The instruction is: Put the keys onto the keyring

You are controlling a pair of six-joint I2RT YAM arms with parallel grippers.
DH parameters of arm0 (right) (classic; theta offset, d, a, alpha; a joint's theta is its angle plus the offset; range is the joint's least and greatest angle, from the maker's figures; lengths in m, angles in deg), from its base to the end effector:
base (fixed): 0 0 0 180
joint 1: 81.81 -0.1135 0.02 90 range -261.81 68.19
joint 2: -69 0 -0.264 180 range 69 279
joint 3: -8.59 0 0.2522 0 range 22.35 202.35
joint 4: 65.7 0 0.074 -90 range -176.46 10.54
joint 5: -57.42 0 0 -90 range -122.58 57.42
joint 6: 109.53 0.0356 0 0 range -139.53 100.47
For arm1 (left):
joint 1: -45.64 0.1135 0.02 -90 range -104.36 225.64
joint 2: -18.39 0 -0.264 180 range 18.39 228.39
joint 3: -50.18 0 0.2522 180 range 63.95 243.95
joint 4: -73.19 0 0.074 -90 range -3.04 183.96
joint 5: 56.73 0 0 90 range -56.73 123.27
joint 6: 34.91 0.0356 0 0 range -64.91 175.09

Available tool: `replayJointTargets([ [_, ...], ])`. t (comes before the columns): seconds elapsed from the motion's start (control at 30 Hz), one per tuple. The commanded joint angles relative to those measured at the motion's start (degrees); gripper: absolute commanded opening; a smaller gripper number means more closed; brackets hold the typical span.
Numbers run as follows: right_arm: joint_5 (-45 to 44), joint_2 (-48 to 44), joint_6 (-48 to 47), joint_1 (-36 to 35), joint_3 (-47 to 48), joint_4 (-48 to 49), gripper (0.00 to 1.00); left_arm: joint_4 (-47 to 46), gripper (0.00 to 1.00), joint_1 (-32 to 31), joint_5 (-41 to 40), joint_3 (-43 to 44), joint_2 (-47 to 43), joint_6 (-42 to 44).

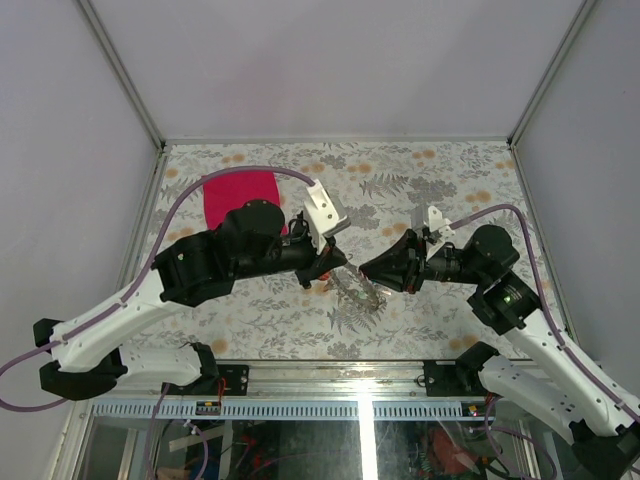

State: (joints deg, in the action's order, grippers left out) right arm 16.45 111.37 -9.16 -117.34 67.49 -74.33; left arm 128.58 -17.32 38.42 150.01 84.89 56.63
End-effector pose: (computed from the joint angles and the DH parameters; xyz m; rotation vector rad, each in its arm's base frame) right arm 0.1172 0.1167 0.3765 -1.0417 1.2318 1.2401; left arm 0.1003 -0.2035 0.4531 1.1400 1.6911 -0.7802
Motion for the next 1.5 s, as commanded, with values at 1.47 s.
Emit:
replayJointTargets([
  [1.47,-3.79,-3.32,-13.91,-4.45,10.03,-9.53,0.35,-6.67,0.0,-0.16,13.62,-2.56,-1.71,4.36],
])
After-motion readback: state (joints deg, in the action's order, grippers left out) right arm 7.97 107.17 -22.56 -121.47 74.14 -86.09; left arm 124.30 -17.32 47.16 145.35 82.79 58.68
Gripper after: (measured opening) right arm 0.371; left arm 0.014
